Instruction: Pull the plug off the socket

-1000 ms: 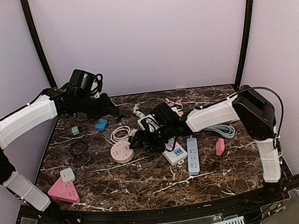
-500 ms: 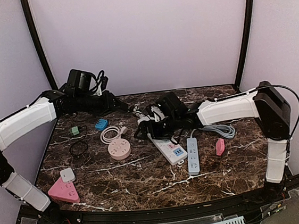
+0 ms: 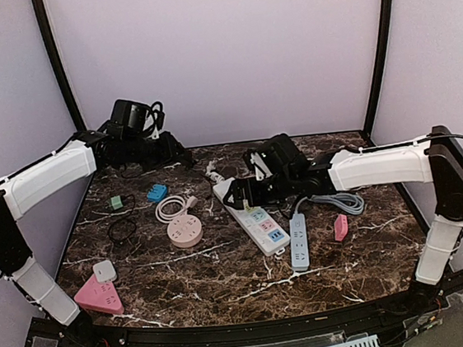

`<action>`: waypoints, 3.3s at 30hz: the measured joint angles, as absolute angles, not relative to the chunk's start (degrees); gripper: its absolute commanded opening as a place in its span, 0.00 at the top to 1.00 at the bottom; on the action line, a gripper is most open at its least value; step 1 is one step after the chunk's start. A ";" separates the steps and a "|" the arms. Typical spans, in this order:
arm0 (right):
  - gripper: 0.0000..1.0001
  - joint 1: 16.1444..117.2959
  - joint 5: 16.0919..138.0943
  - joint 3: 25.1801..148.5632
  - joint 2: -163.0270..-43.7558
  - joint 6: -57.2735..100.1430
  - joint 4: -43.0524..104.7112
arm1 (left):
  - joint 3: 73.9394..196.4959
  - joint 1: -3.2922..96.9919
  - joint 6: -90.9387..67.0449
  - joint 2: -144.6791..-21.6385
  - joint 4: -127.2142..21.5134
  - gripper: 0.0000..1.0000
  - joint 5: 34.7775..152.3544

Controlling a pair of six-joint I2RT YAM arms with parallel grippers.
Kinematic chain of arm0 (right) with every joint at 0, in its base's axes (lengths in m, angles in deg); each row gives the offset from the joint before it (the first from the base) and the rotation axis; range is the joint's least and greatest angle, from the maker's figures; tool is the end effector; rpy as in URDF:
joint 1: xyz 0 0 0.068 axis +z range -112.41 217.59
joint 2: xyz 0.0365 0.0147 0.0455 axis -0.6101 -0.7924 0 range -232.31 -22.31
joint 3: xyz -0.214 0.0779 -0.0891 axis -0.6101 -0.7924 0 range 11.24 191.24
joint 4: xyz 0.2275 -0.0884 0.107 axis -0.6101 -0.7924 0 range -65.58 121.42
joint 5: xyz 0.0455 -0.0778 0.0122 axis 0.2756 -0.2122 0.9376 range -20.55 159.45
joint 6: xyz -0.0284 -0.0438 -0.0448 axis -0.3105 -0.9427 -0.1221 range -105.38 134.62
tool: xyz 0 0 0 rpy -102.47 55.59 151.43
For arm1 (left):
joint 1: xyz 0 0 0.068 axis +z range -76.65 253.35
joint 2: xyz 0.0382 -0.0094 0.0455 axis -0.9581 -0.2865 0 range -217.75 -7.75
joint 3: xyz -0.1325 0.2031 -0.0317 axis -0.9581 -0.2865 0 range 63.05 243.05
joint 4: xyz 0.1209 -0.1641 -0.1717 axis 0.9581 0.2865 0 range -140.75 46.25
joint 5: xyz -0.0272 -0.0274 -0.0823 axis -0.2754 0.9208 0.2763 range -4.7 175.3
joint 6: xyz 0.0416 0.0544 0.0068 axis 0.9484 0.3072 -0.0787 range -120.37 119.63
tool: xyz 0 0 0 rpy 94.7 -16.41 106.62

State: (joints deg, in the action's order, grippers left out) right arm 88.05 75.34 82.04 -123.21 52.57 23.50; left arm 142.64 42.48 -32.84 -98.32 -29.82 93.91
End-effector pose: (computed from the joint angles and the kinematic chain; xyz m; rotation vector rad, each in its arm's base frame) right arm 0.2585 0.3220 0.1906 -0.3218 2.3842 0.9061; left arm 0.3296 -0.2067 0.2912 0.0620 2.2296 -0.7926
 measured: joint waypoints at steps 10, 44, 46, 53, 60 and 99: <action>0.02 88.05 73.22 81.45 -121.11 50.41 20.46 | 161.31 49.32 -26.69 -117.70 -25.03 0.93 79.98; 0.01 88.05 72.28 77.65 -118.89 49.10 17.64 | 188.54 57.54 -21.75 -145.57 -4.20 0.89 66.28; 0.02 88.05 72.39 77.65 -118.99 49.14 17.64 | 189.37 56.51 -21.71 -147.39 -3.70 0.89 66.87; 0.01 88.05 72.44 77.65 -119.13 49.19 17.67 | 194.70 54.04 -21.51 -150.16 -2.37 0.76 68.20; 0.01 88.05 72.44 77.65 -119.17 49.17 17.64 | 197.30 53.19 -21.43 -151.91 -1.08 0.58 68.77; 0.01 88.07 64.52 74.87 -119.15 49.80 15.17 | 138.68 52.12 -41.62 -95.58 -7.48 0.14 72.42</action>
